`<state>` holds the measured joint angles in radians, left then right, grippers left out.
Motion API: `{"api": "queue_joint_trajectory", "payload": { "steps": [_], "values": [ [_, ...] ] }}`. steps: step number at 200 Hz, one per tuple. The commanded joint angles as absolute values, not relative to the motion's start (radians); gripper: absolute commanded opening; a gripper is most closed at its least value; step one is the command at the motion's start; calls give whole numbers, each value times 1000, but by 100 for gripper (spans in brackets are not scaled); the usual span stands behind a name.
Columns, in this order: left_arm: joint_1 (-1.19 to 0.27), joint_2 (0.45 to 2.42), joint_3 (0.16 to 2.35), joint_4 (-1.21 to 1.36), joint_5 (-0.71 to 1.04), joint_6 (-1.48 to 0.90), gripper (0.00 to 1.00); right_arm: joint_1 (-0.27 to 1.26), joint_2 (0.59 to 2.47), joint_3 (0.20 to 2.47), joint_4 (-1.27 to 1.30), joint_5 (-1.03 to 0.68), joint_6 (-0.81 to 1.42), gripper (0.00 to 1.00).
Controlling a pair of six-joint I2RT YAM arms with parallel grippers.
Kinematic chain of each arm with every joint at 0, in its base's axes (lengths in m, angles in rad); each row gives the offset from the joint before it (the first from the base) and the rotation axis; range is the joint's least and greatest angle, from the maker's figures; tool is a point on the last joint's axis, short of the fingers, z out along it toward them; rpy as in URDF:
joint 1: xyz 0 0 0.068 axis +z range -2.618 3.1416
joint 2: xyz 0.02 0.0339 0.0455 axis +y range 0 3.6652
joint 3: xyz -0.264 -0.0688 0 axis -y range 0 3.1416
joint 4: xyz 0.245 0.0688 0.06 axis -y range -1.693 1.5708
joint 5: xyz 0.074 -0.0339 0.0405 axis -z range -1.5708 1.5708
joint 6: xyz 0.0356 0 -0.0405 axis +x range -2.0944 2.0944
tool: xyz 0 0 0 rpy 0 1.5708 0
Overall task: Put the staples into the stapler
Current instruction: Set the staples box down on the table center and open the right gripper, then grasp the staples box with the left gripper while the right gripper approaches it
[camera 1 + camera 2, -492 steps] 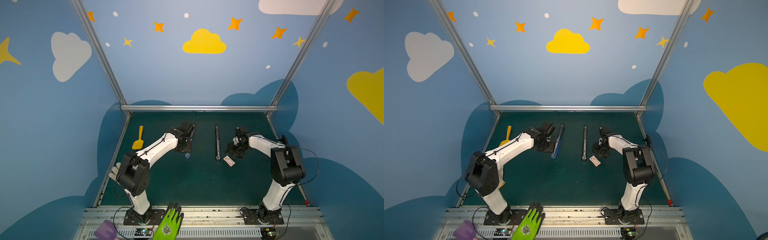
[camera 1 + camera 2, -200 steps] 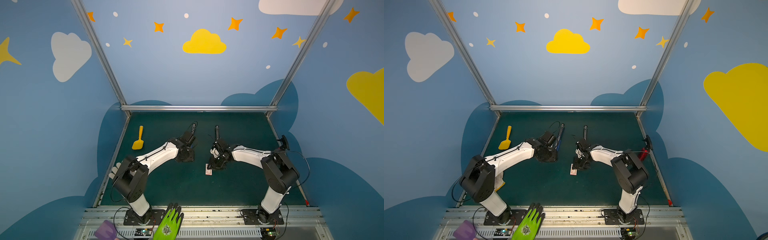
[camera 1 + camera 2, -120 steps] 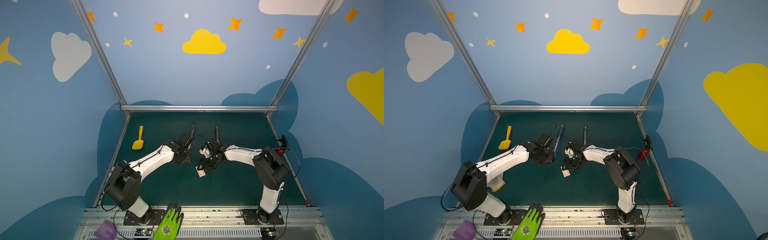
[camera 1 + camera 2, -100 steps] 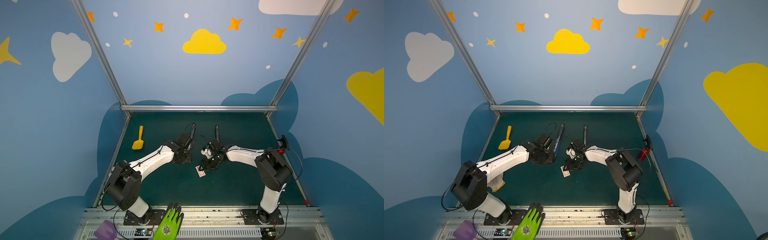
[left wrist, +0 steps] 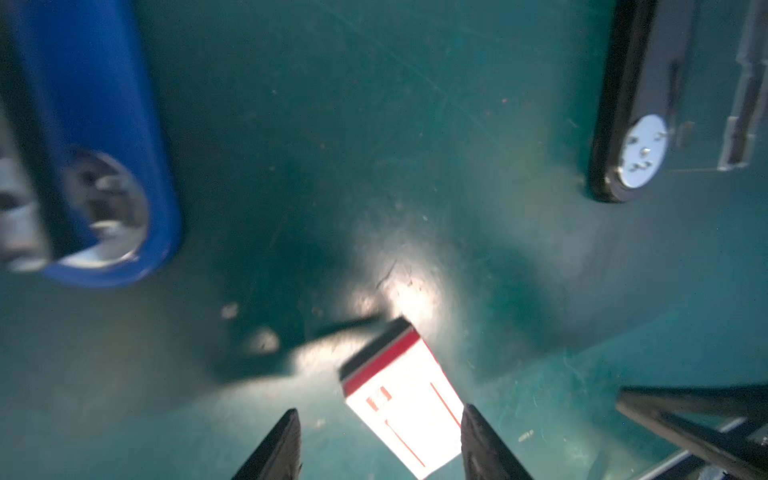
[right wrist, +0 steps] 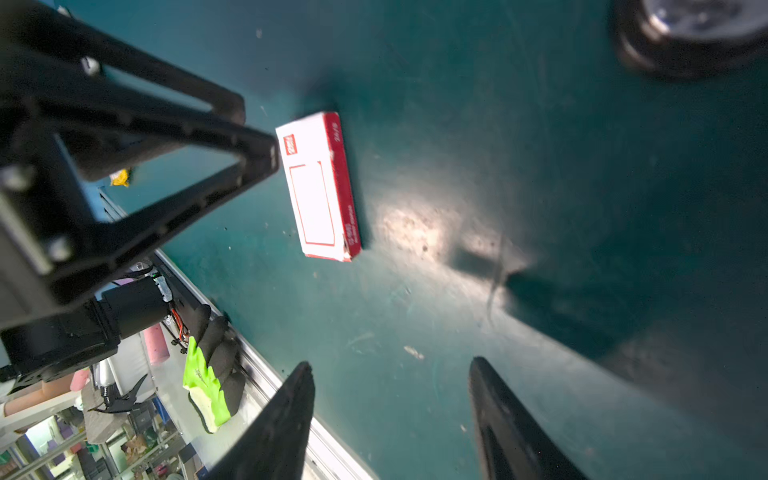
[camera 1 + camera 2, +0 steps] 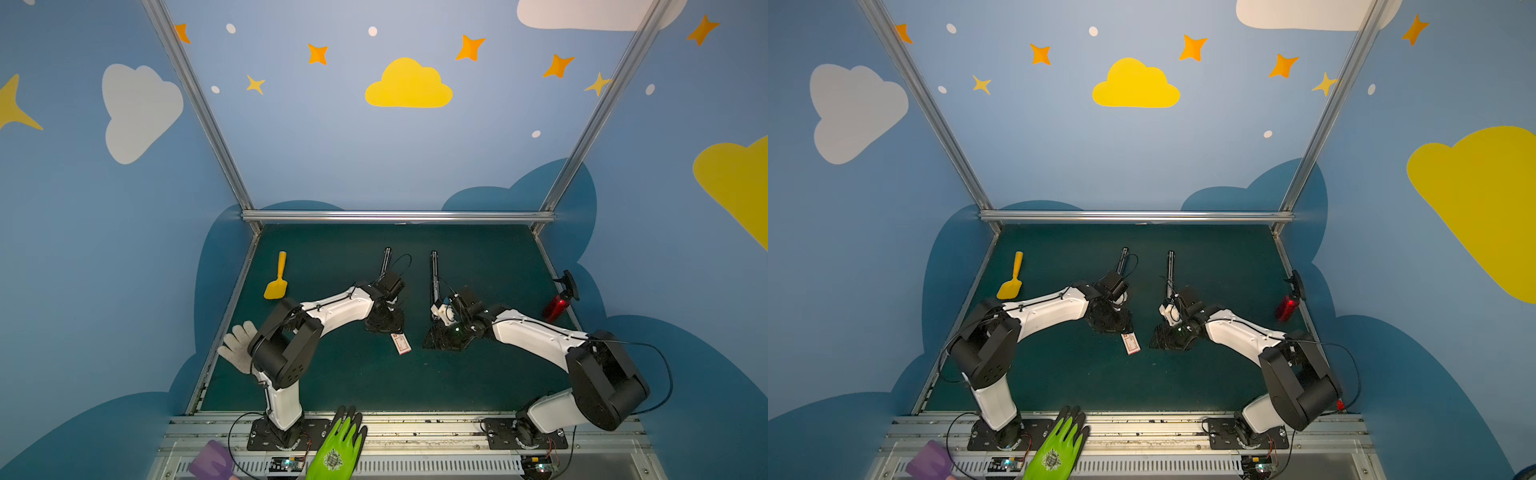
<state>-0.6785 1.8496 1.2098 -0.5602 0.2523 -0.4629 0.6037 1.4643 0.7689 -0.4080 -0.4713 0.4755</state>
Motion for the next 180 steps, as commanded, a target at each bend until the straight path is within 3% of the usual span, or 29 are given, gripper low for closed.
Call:
{"api": "queue_joint_trajectory", "payload": {
  "steps": [1, 38, 115, 153, 180],
  "values": [
    [-681, 1886, 1242, -526, 279, -445, 61, 591, 1431, 741, -395, -463, 492, 60],
    [-697, 1908, 1198, -493, 356, -455, 60, 579, 1428, 727, -381, -468, 495, 60],
    [-826, 1718, 1009, -468, 426, -478, 59, 532, 1429, 724, -386, -459, 488, 59],
    [-849, 1625, 1017, -572, 204, -415, 62, 482, 1350, 720, -435, -440, 470, 60],
    [-843, 1561, 1060, -610, 63, -225, 67, 450, 1262, 687, -428, -458, 460, 69]
  ]
}}
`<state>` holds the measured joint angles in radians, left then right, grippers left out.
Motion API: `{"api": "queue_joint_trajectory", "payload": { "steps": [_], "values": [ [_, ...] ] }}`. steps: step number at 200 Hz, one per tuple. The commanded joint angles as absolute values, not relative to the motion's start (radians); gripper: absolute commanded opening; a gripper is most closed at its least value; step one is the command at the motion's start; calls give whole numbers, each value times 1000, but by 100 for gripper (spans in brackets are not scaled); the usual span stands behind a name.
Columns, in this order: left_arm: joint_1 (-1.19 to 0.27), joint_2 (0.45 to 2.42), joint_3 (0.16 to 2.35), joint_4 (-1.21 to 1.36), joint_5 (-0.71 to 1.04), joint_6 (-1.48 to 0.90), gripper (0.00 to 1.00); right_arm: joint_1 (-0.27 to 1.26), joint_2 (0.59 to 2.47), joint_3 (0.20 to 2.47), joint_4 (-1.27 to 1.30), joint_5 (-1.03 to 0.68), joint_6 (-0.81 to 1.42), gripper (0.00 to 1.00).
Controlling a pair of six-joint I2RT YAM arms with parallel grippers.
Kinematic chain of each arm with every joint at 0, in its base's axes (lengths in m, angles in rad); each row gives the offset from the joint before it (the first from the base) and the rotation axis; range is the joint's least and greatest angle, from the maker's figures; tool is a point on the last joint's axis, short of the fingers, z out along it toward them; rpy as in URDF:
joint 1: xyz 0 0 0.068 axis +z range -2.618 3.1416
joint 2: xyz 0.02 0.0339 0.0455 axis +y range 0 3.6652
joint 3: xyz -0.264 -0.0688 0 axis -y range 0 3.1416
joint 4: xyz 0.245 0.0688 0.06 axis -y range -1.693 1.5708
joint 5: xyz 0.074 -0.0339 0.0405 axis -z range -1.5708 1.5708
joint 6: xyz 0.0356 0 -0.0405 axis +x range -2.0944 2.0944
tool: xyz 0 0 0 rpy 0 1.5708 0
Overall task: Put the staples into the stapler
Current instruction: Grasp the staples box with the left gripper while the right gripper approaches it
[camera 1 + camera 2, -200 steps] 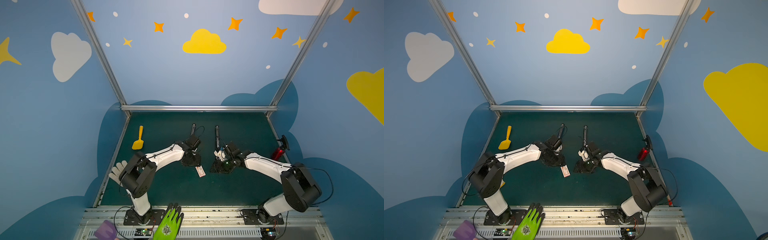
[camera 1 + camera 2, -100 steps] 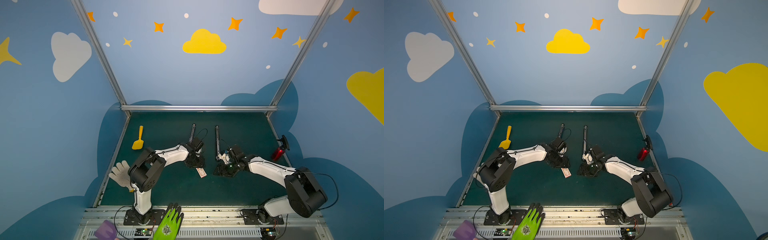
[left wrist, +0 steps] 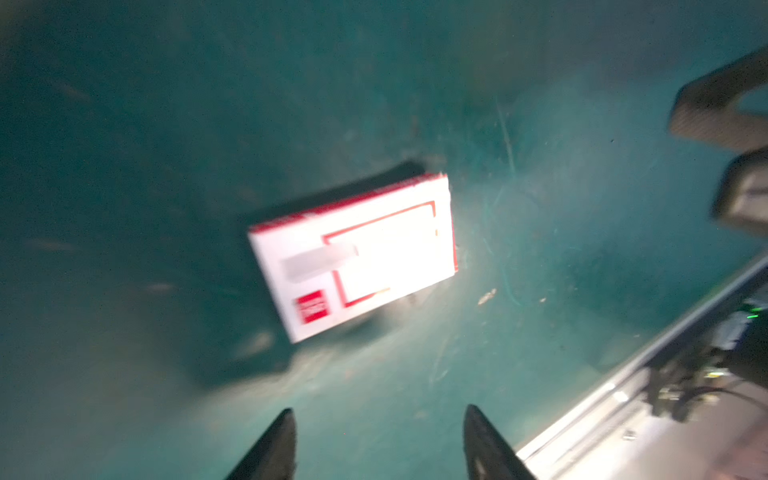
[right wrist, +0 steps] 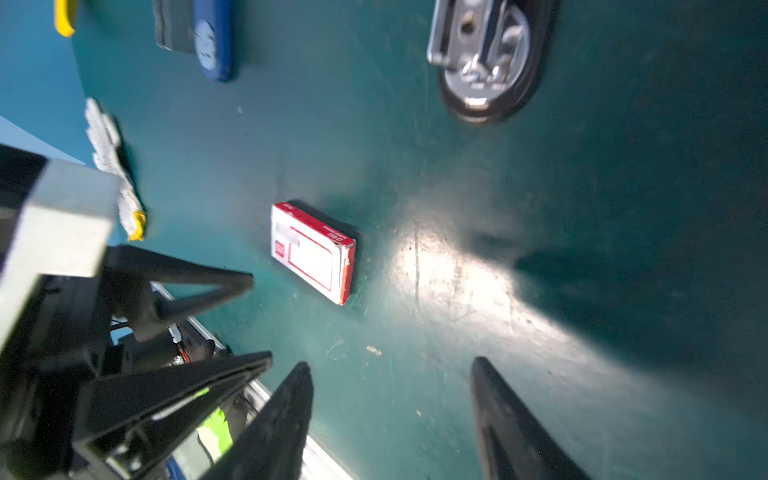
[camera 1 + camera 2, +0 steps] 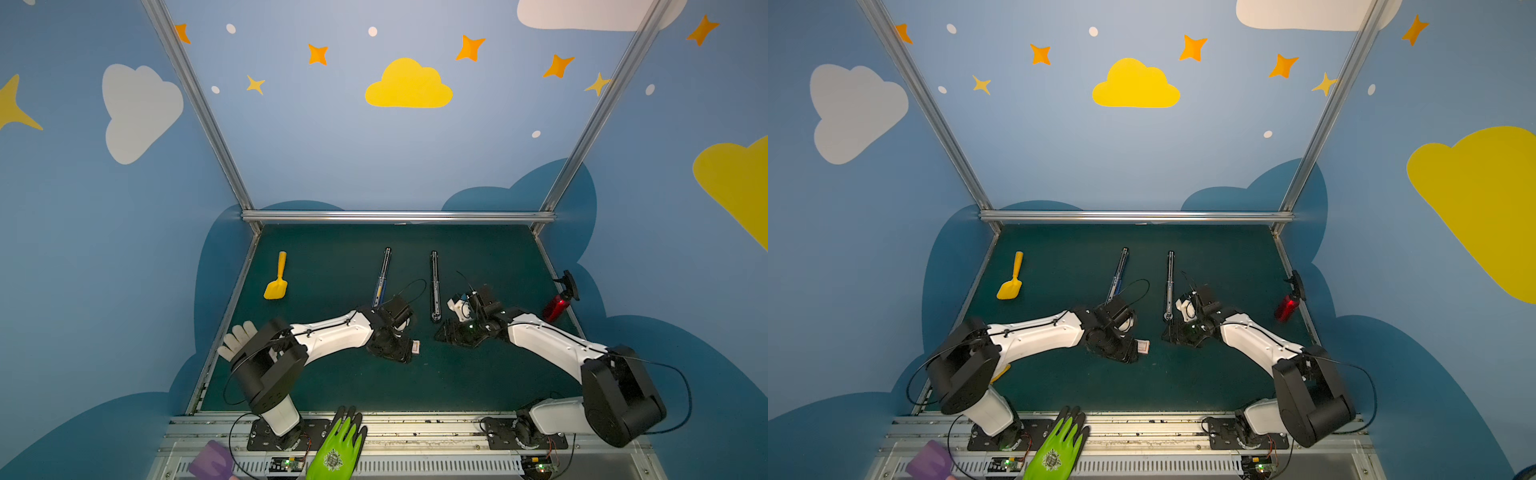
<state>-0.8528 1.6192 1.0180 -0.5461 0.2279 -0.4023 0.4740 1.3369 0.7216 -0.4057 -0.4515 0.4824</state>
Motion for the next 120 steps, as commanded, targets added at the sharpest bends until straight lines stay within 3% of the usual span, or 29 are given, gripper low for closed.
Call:
{"api": "queue_joint_trajectory", "payload": {
  "steps": [1, 38, 59, 120],
  "values": [
    [-842, 1558, 1061, -608, 61, -215, 68, 449, 1258, 686, -426, -461, 460, 69],
    [-828, 1459, 992, -459, 87, 274, 67, 395, 1171, 626, -393, -511, 471, 73],
    [-777, 1445, 954, -412, 188, 493, 67, 377, 1146, 595, -373, -533, 480, 73],
    [-722, 1591, 978, -361, 364, 785, 64, 358, 1167, 563, -297, -577, 524, 73]
  ]
}}
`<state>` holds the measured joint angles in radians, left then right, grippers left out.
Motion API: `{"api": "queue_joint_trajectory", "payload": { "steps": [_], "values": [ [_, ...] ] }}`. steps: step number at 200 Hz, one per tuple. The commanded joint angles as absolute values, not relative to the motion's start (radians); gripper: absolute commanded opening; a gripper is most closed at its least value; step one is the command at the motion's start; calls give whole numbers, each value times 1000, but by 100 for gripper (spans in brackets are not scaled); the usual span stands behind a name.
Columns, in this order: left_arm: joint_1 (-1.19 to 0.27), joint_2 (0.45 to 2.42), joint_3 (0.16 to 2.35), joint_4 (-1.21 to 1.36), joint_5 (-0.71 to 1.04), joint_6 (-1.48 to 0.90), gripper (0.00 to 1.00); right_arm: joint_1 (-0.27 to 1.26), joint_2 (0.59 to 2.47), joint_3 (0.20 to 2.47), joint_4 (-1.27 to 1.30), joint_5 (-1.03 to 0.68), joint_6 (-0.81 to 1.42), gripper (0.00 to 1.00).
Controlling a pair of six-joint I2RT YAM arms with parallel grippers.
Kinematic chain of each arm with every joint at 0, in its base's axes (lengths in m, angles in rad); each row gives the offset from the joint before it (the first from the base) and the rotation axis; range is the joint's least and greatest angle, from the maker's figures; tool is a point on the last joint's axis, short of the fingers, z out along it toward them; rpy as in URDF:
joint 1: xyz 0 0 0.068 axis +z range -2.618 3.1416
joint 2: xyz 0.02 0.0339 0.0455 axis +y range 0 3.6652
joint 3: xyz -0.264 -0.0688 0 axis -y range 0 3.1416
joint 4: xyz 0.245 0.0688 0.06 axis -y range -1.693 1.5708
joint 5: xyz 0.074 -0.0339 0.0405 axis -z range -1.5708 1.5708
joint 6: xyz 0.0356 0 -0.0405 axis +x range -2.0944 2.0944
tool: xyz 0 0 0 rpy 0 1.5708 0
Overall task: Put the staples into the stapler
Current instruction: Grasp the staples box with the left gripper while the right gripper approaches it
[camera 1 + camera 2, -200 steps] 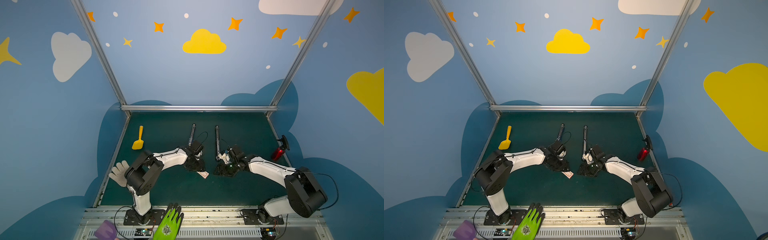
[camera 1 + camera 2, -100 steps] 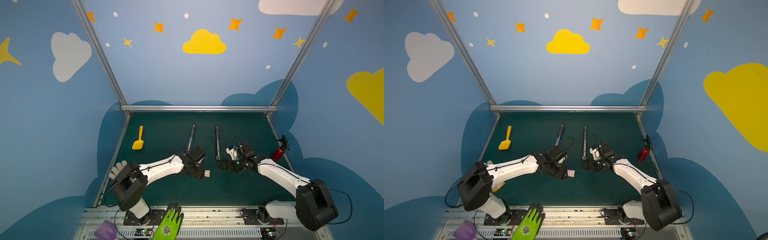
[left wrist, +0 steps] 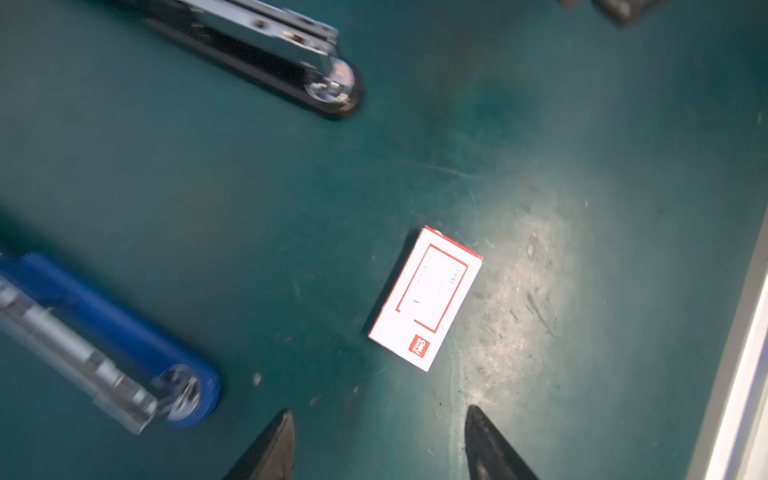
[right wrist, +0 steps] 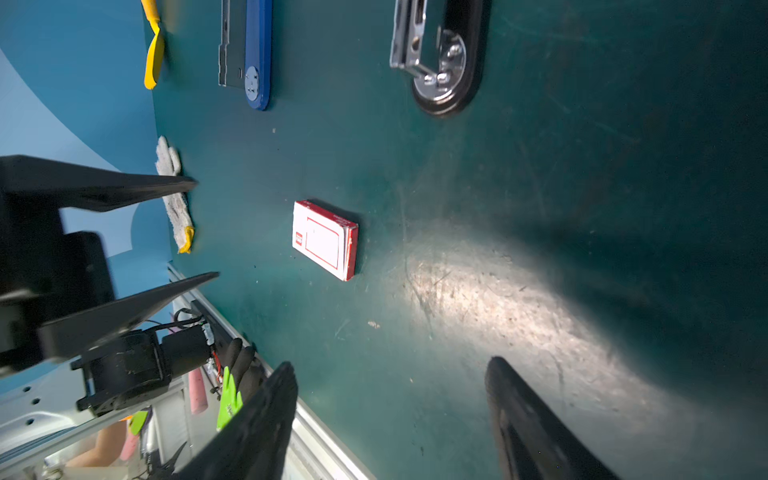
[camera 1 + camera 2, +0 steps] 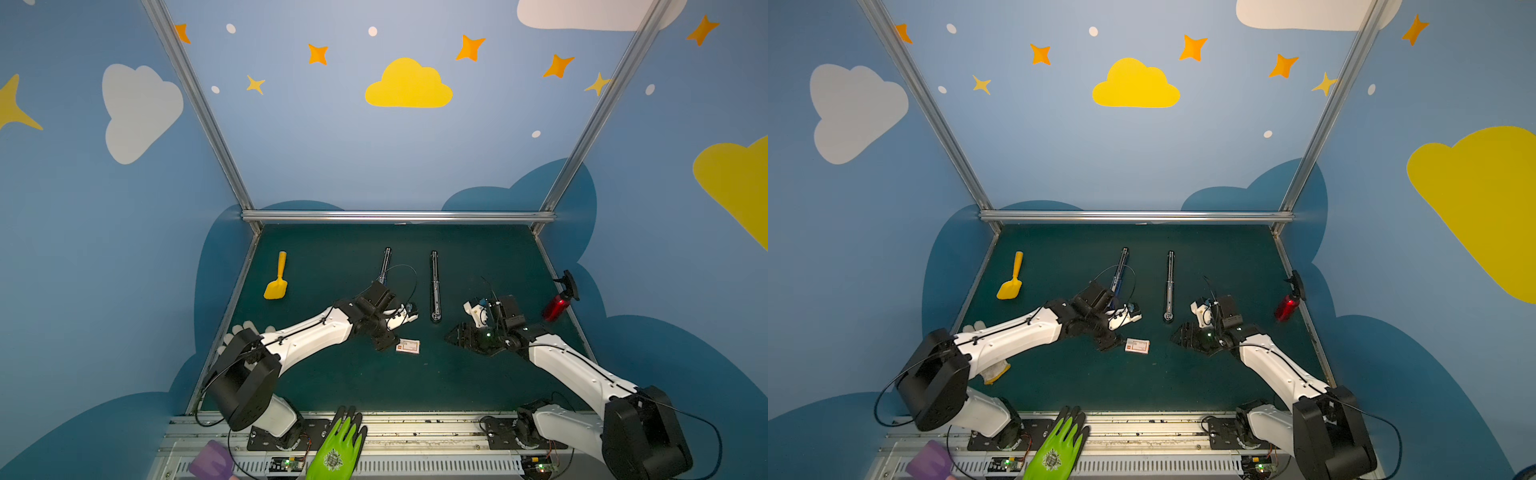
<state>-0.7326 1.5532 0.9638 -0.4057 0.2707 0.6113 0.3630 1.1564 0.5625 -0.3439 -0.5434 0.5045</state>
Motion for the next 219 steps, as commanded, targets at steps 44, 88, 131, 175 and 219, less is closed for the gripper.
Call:
{"api": "queue_joint_trajectory", "payload": {
  "steps": [44, 88, 131, 175, 219],
  "values": [
    [-715, 1686, 1023, -374, 412, 840, 65, 349, 1183, 579, -311, -573, 517, 73],
    [-736, 1783, 1049, -417, 409, 865, 64, 333, 1207, 582, -306, -601, 505, 72],
    [-746, 1810, 1063, -451, 416, 862, 63, 310, 1189, 576, -319, -607, 495, 72],
    [-775, 1756, 1021, -434, 440, 783, 59, 295, 1215, 567, -289, -624, 506, 72],
    [-787, 1659, 896, -267, 422, 628, 60, 295, 1284, 574, -238, -656, 529, 71]
  ]
}}
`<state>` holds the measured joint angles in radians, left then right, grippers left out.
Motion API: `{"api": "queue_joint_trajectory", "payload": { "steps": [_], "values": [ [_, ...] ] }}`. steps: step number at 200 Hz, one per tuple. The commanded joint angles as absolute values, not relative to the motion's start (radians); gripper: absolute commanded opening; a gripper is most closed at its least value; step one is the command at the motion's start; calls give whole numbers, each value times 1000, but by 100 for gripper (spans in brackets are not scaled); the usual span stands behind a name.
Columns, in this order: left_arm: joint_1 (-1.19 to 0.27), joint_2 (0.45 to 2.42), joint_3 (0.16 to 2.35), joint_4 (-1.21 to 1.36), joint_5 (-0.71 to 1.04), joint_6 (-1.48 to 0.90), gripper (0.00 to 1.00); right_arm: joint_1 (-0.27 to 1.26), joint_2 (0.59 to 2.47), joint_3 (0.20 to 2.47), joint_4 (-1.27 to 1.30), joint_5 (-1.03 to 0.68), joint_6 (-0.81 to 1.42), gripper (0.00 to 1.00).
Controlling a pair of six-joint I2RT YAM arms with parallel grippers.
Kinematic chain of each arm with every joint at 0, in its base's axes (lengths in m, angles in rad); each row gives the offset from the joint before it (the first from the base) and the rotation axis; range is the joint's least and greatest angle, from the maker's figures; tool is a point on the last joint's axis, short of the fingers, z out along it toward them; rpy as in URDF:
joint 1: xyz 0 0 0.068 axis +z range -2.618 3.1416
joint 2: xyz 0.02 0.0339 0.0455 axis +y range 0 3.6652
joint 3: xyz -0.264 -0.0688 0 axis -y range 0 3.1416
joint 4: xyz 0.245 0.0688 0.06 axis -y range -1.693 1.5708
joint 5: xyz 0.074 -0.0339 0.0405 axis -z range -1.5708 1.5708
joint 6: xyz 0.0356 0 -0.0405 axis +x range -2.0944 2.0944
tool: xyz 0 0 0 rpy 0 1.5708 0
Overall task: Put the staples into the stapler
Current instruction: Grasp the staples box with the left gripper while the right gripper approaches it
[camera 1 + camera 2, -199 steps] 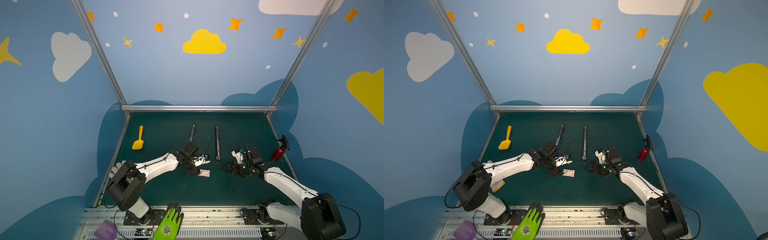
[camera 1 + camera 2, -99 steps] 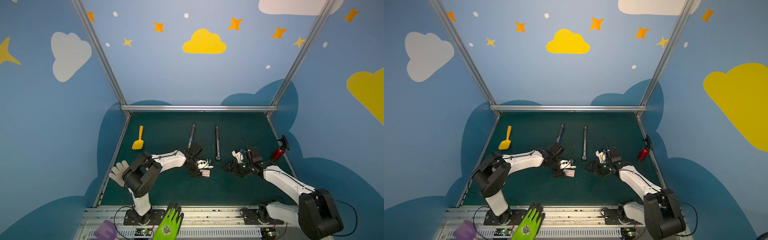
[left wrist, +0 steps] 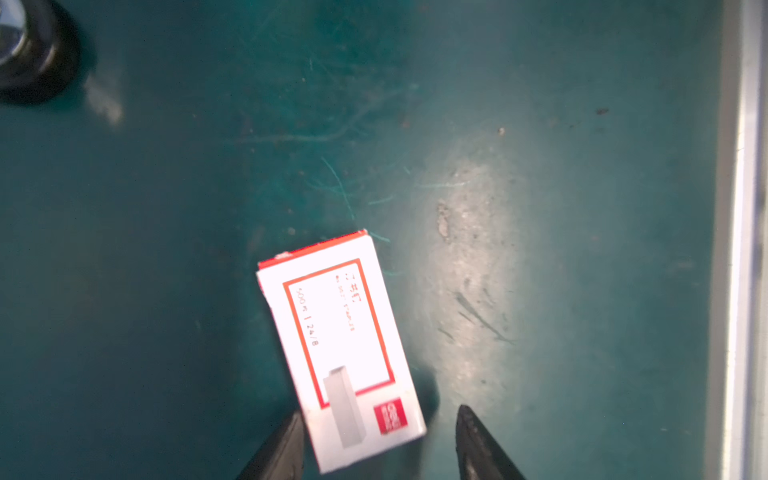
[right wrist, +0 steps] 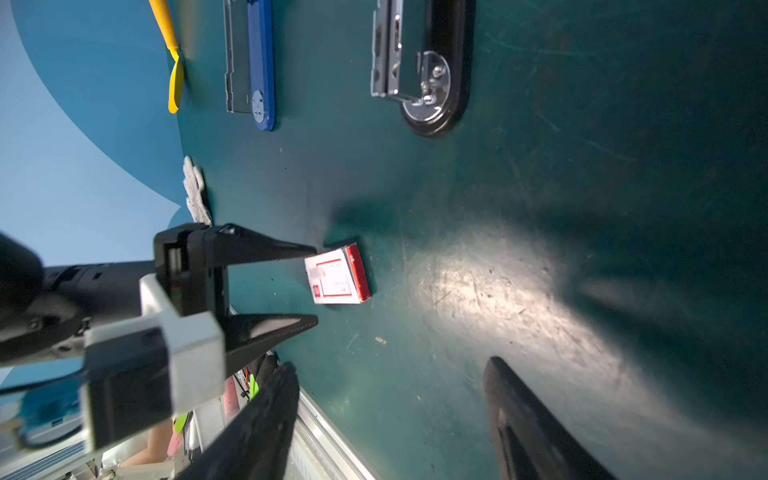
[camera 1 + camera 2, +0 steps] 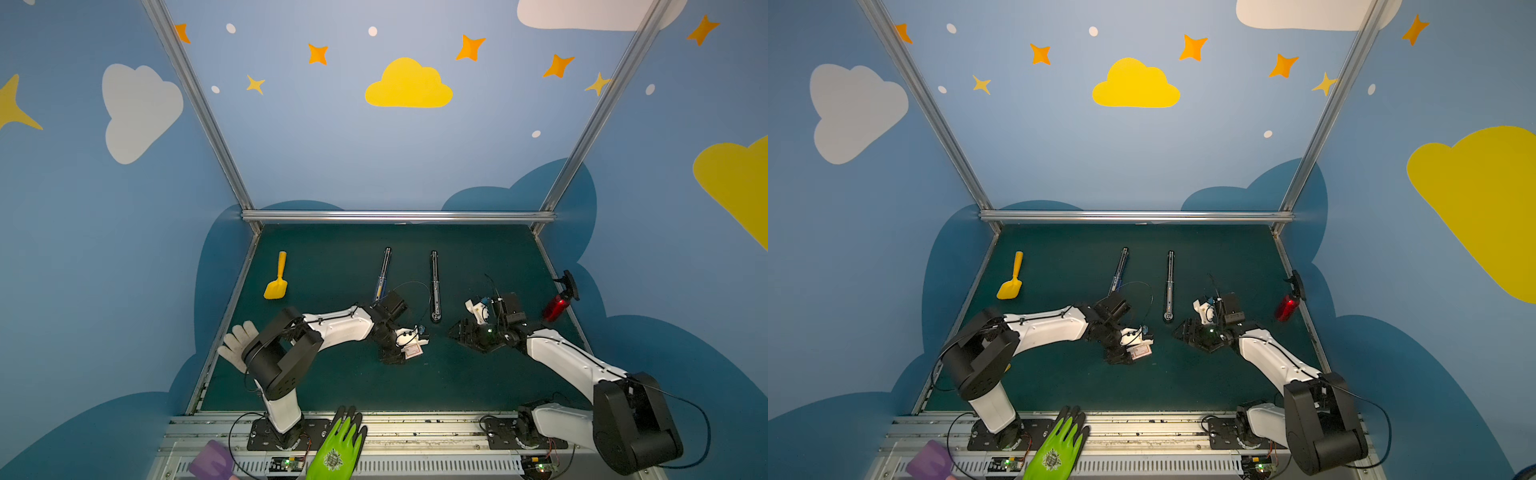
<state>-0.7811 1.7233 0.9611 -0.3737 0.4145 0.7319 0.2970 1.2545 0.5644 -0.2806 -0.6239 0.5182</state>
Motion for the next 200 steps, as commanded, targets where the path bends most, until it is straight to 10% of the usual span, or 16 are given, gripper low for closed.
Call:
{"api": "queue_joint_trajectory", "payload": {
  "steps": [1, 130, 200],
  "values": [
    [-787, 1657, 893, -265, 421, 626, 60, 295, 1285, 575, -238, -657, 529, 71],
    [-865, 1631, 695, 69, 234, 444, 58, 329, 1369, 580, -130, -681, 574, 68],
    [-912, 1648, 675, 87, 158, 453, 49, 450, 1601, 710, -222, -633, 539, 43]
  ]
}}
